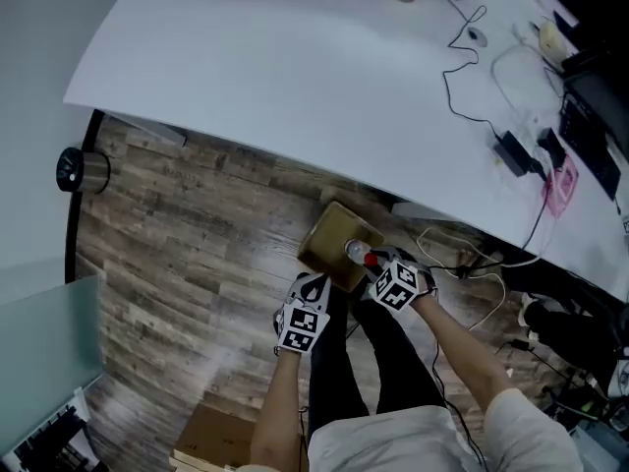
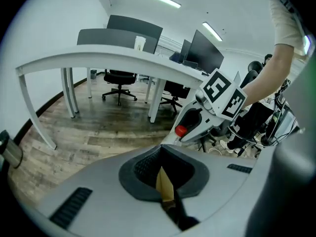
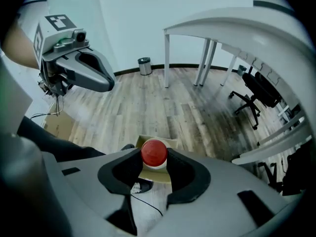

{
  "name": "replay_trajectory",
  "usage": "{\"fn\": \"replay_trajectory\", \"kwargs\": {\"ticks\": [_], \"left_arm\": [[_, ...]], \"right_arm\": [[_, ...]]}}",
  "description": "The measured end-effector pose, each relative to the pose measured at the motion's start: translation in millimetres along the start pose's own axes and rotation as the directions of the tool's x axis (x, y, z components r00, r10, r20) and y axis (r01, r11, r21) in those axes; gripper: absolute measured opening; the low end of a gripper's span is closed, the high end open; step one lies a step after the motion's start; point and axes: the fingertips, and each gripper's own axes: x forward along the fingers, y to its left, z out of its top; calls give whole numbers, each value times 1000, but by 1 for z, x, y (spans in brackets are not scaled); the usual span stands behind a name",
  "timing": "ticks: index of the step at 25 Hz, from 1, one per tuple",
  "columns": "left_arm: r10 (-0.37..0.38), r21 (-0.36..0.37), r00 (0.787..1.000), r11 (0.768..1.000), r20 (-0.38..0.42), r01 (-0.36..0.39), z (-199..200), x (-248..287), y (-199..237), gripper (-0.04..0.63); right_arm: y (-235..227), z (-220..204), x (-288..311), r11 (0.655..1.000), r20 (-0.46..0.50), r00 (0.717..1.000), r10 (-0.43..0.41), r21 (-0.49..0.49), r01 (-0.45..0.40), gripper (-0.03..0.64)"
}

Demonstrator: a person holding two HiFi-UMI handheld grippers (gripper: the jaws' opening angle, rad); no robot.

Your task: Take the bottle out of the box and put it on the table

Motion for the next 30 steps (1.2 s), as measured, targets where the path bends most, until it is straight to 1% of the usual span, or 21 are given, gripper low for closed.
{"fn": "replay_trajectory", "kwargs": {"ticks": [5,8,14,17,21,24,27,30], "left_arm": [[-6,49,999,999,33,4,50,-32,-13,14],[-31,73,997,997,71,26,85,-51,-28,14],[-44,92,993,995,107,34,117,-87,-45,14],[-91,79,988,993,122,82,139,-102,-56,14],[-132,95,981,988,144,119,164,-118,-61,15],[-155,127,975,983,161,135,194,-130,-64,15],[-180,168,968,974,176,151,217,-138,-77,14],[-202,207,961,965,187,163,236,-139,-79,14]], "right_arm": [[3,32,-63,999,26,1000,7,-48,-6,181],[5,44,-107,997,39,999,30,-65,-27,181],[10,75,-185,995,63,996,55,-84,-49,181],[4,90,-218,997,74,996,45,-64,-41,181],[-2,112,-248,998,86,996,16,-69,-10,182],[-13,138,-271,997,111,994,-3,-81,12,182],[-15,149,-299,995,106,994,-2,-103,13,181],[-27,158,-319,994,99,995,-10,-106,20,181]]}}
